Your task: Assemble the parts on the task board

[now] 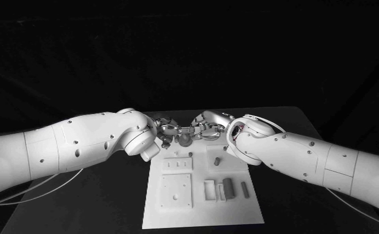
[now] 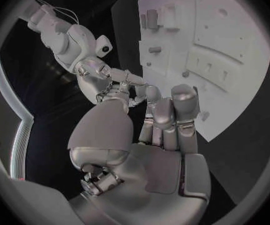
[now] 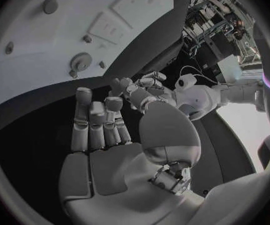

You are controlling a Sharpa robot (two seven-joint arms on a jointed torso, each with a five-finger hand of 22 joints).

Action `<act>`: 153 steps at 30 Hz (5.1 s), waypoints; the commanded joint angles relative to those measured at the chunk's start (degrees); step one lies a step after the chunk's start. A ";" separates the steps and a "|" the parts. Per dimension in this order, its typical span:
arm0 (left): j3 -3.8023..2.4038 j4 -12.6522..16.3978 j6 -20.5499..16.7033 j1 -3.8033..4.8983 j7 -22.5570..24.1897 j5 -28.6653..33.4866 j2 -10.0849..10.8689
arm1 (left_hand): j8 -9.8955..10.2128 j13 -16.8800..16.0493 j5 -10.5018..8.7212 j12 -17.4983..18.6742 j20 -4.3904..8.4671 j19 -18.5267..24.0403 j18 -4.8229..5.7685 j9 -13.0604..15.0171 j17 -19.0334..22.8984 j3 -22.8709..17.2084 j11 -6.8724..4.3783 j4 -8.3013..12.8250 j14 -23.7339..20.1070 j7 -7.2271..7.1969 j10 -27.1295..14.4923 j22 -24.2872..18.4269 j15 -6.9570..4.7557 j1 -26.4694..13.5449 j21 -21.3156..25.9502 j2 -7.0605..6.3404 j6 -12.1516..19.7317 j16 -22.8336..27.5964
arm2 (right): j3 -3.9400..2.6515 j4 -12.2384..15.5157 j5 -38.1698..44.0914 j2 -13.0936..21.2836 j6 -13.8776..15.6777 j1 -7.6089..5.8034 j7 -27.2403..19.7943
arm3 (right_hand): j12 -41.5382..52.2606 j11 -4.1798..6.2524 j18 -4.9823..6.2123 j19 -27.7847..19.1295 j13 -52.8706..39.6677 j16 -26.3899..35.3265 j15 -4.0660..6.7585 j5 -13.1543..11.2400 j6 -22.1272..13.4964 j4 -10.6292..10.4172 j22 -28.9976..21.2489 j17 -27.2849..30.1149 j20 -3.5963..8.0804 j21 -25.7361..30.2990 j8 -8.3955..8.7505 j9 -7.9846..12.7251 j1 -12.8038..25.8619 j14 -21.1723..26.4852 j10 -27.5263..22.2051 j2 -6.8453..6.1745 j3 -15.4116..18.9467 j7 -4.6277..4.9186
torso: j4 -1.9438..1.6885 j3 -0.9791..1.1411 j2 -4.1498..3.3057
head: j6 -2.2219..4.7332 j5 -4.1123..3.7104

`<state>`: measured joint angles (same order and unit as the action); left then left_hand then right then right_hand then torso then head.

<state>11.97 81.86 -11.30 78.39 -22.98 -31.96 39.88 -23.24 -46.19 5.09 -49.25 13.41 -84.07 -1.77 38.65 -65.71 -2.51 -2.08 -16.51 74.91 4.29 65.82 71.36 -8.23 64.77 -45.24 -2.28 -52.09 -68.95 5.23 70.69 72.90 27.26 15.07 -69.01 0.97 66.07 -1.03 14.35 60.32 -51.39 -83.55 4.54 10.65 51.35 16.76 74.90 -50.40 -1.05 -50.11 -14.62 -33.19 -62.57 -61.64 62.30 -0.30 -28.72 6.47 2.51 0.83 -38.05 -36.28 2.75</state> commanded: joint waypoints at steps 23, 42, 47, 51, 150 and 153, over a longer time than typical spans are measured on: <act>-0.04 -0.02 0.24 0.08 -0.95 0.26 -0.60 | 1.53 0.51 -0.79 0.44 0.15 -2.10 -10.54 -0.50 0.22 0.60 0.18 -0.33 0.17 0.32 0.06 -0.54 0.04 1.74 -0.21 -0.98 -0.67 0.73 | 0.00 1.18 1.19 -0.18 -1.25 0.03 0.56 | 0.12 -0.03 0.65 0.39 0.10 -0.19 0.33 0.24 0.90 -0.07 0.73 0.10 0.08 -0.30 -0.35 -0.08 0.51 -0.19 0.61 -0.23 -0.31 1.05 | -0.01 0.10 -0.06 | 0.03 0.28; -0.05 0.00 0.95 0.08 -1.82 0.59 -0.73 | 1.91 0.60 -0.78 0.44 0.32 -2.17 -10.62 -0.54 0.06 0.32 0.13 -0.16 0.33 0.27 0.14 -0.44 -0.03 2.77 -0.53 -0.62 -0.88 0.49 | 0.01 1.60 1.35 -0.33 -1.22 0.03 0.85 | 0.13 -0.01 0.65 0.50 0.13 -0.20 0.36 0.22 0.91 -0.09 0.71 0.13 0.12 -0.33 -0.31 -0.10 0.62 -0.30 0.72 -0.19 -0.33 1.03 | 0.00 0.11 -0.07 | -0.18 0.61; -0.05 0.01 0.67 0.08 -1.93 0.56 -0.75 | 2.23 0.66 -0.75 0.46 0.33 -2.13 -10.63 -0.57 -0.14 0.41 0.16 -0.11 0.41 0.31 0.13 -0.36 0.01 3.81 -0.76 -0.41 -0.81 0.27 | 0.01 1.63 1.37 -0.42 -1.24 0.03 0.99 | 0.13 -0.01 0.64 0.53 0.14 -0.20 0.37 0.22 0.92 -0.09 0.71 0.14 0.13 -0.33 -0.31 -0.10 0.65 -0.32 0.74 -0.19 -0.33 1.03 | 0.00 0.09 -0.09 | -0.20 0.61; -0.05 -0.02 -0.26 0.08 -2.19 0.88 -0.81 | 3.26 0.75 0.43 0.64 0.16 -1.98 -10.64 -0.80 -0.11 0.70 0.54 0.00 0.23 0.72 -0.31 -0.32 0.34 5.69 -0.86 -0.15 0.44 0.37 | 0.01 1.83 1.41 -0.41 -1.40 0.03 1.07 | 0.13 0.00 0.64 0.54 0.14 -0.20 0.37 0.22 0.92 -0.10 0.71 0.15 0.13 -0.34 -0.30 -0.10 0.67 -0.33 0.75 -0.18 -0.33 1.03 | -0.01 0.08 -0.09 | -0.22 0.59; 0.66 -1.16 -0.86 0.11 -6.27 2.37 -0.51 | 2.37 2.39 17.38 5.48 0.34 -0.56 -7.60 4.70 0.33 -33.60 -0.46 32.90 -0.32 -0.46 3.15 0.42 -0.51 -7.03 0.31 3.48 -6.25 1.14 | -0.12 -2.62 -2.71 6.76 -0.26 -1.50 1.43 | -1.04 -2.22 0.65 -1.44 0.86 1.36 -1.75 -0.86 -4.58 -0.21 0.12 1.26 -1.03 1.75 3.29 1.55 2.86 1.74 -2.20 -3.64 0.12 3.30 | 0.00 0.18 -0.07 | -1.00 1.09; 1.63 -1.48 -0.98 0.14 -7.04 0.66 -1.00 | 1.83 2.43 18.81 5.41 0.42 -0.55 -7.49 5.05 0.38 -33.73 -0.56 32.92 -0.30 -0.58 3.19 0.37 -0.61 -7.32 0.40 3.18 -6.32 1.18 | -0.23 -3.49 -4.15 7.24 -0.11 -1.93 0.96 | -1.04 -2.21 0.65 -1.43 0.88 1.36 -1.74 -0.74 -4.54 -0.21 0.13 1.27 -1.03 1.75 3.26 1.55 2.78 1.74 -2.21 -3.62 0.08 3.29 | 0.00 0.16 0.04 | -1.10 1.09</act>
<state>13.58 80.52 -12.60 78.52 -27.93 -28.09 39.30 -21.13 -43.82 23.31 -43.47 13.52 -83.74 -1.37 42.29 -65.42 -26.70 -1.13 7.35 75.12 3.12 67.78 71.82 -8.02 57.83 -45.17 0.84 -54.52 -68.11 5.05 67.63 71.45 34.27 14.21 -70.74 3.05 65.17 -3.18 14.35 59.15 -50.59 -82.42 2.74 9.55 46.43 16.52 74.90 -49.22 -1.97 -48.57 -11.52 -31.72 -59.29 -60.39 60.52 -3.63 -28.46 9.55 2.52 1.02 -38.10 -37.31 3.82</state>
